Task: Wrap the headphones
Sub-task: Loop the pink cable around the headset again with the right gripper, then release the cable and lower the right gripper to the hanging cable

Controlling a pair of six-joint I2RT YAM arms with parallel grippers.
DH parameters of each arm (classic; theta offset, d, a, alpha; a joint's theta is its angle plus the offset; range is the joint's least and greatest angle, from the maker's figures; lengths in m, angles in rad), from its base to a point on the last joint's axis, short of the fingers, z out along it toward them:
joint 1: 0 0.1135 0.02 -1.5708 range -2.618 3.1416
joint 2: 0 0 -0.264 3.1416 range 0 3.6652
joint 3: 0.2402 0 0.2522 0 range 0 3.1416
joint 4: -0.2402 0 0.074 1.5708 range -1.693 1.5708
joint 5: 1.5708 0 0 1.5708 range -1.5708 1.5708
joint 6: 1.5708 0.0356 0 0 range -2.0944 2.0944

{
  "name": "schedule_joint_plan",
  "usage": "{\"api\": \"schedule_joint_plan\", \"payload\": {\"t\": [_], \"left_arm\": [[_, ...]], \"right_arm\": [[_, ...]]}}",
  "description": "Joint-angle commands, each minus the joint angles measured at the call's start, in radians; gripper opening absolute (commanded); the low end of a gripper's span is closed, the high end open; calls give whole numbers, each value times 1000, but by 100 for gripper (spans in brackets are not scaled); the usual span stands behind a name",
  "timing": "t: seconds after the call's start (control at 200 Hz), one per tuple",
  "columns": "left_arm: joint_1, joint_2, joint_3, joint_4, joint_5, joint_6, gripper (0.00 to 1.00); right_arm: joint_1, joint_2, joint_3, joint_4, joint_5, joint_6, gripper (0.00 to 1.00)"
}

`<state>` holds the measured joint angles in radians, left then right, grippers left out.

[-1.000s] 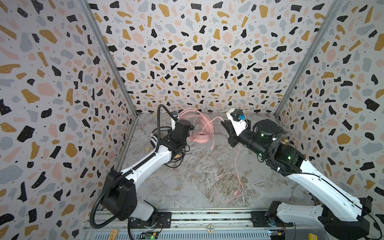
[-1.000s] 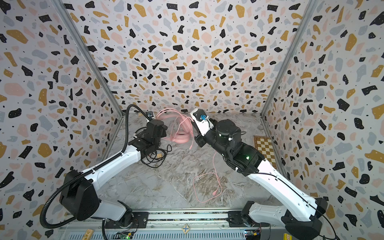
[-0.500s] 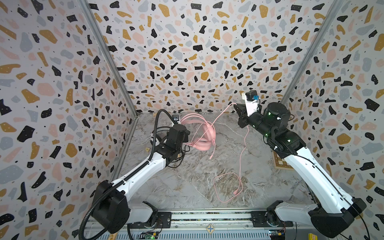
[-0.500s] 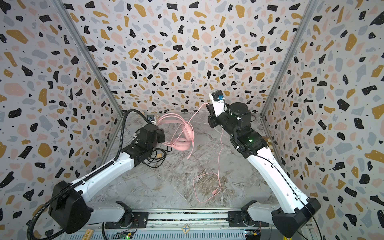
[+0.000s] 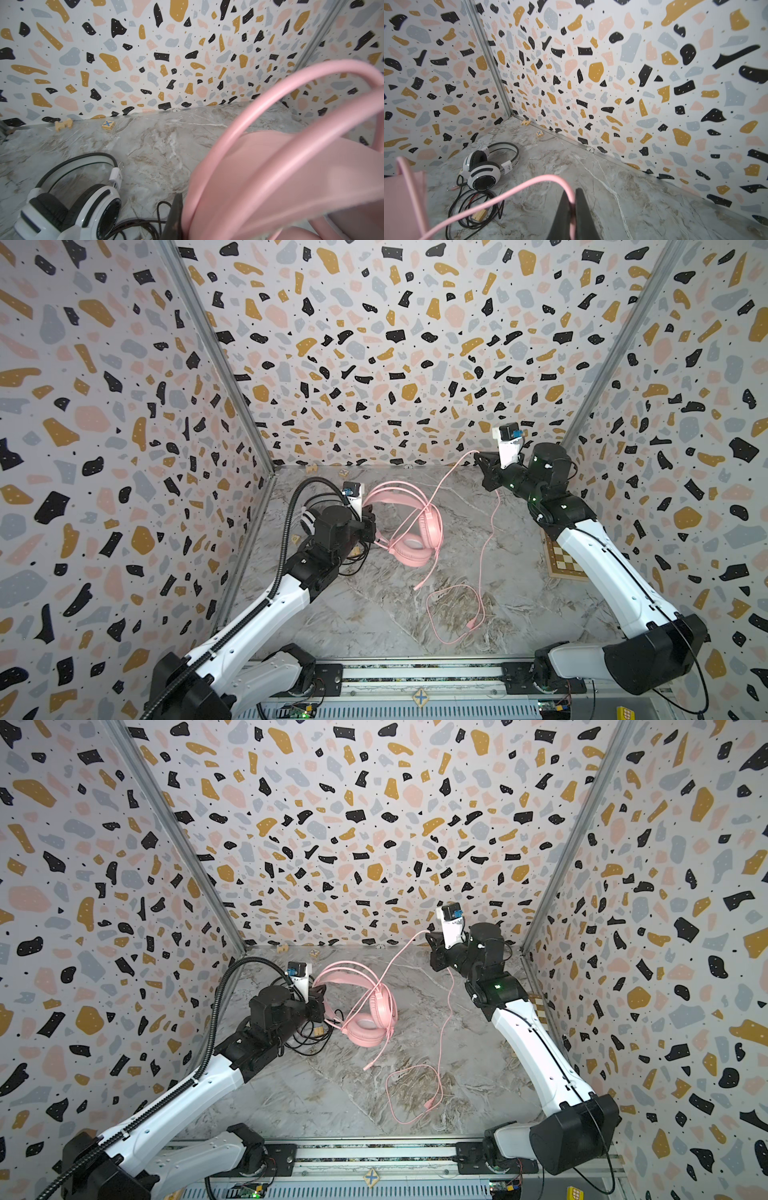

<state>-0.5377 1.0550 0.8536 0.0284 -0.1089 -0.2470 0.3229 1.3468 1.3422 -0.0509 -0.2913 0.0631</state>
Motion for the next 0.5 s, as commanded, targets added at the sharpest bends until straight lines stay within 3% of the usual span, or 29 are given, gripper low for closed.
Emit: {"api": "schedule_joint_plan", "payload": {"t": [0.0,0.3,0.395,0.496], "left_arm": [[2,-29,26,161,151,-96,0],[26,-12,95,201,281,-281,0],[40,-6,109,205,230,-375,0],[51,8,119,273,248,-450,0]], "right_arm": [[-4,13,-76,118,-66,55,2],[-5,8,-325,355,-257,197,6],[-1,-3,-423,518,-362,305,8],[18,2,-497,666,-420,394,10]]}}
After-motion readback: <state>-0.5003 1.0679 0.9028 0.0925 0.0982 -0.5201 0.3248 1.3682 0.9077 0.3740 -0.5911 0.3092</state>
